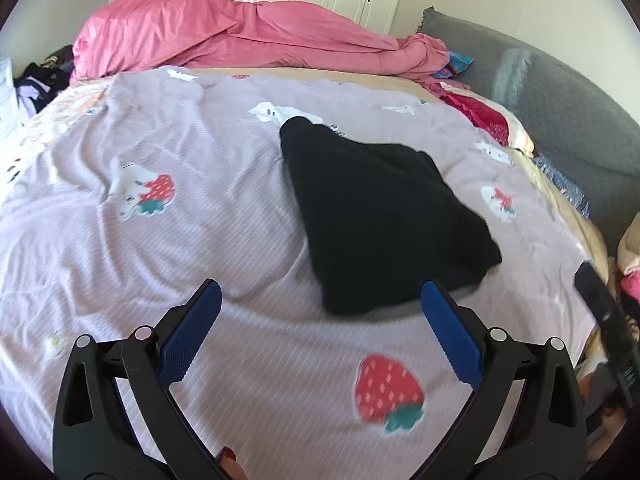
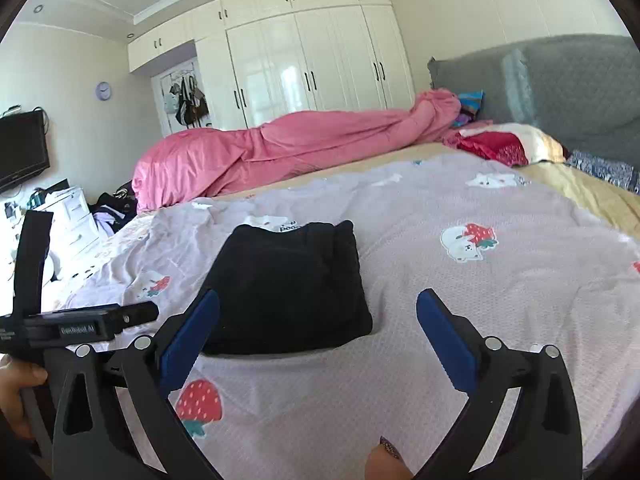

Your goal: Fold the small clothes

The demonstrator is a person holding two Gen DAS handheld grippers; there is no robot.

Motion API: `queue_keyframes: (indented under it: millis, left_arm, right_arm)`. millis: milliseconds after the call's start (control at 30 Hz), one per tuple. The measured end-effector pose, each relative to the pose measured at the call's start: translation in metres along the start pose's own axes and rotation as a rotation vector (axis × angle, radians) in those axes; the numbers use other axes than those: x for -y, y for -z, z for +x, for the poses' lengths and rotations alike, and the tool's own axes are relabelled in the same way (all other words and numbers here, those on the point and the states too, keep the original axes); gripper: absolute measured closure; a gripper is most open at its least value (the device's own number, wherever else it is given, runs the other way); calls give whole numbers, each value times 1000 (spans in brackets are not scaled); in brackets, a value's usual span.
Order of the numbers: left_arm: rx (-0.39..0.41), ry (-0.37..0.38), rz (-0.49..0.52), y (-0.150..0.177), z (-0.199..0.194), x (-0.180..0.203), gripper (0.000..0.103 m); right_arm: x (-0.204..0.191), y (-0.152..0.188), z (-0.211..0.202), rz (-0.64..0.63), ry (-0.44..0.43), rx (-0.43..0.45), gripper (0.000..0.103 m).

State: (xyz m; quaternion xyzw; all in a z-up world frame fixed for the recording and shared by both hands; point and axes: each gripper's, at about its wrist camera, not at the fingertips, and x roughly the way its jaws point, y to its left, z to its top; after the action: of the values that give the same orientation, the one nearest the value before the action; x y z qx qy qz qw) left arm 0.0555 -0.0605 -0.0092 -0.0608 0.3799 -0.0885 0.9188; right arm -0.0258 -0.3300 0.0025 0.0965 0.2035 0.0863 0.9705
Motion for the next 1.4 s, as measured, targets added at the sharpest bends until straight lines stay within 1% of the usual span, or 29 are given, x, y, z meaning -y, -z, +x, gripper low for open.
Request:
queue_keyframes:
  millis: [100, 200, 300, 500, 567, 733, 933, 1200, 1400]
  left_arm:
    - [-9, -3, 8, 15, -7, -2, 9]
    - [-14, -11, 28, 27, -12, -3, 9]
    - [-20, -23, 36, 40, -16, -4, 9]
    - [-32, -7, 31, 63, -17, -9, 9]
    - [-32, 2, 22, 67, -15, -13, 9]
    - [-47, -11, 5, 69, -7, -18, 9]
    - [-48, -12, -20, 69, -6, -21, 9]
    - [-51, -30, -15, 69, -6, -19, 9]
    - [-39, -37, -22, 68, -10, -20, 9]
  right_arm:
    - [-2, 6, -9, -7, 2, -15, 4]
    - [-3, 16, -13, -4, -4, -52, 4]
    - [-5, 26, -13, -12, 3, -106, 4]
    - [-11, 43, -5, -30, 10, -183, 4]
    - [-13, 47, -1, -39, 14, -193, 4]
    - [-15, 56, 16, -42, 29, -249, 4]
    - [-15, 60, 23, -45, 26, -268, 4]
    - [-13, 59, 24, -37, 20, -268, 4]
    - [-14, 59, 24, -39, 18, -270, 4]
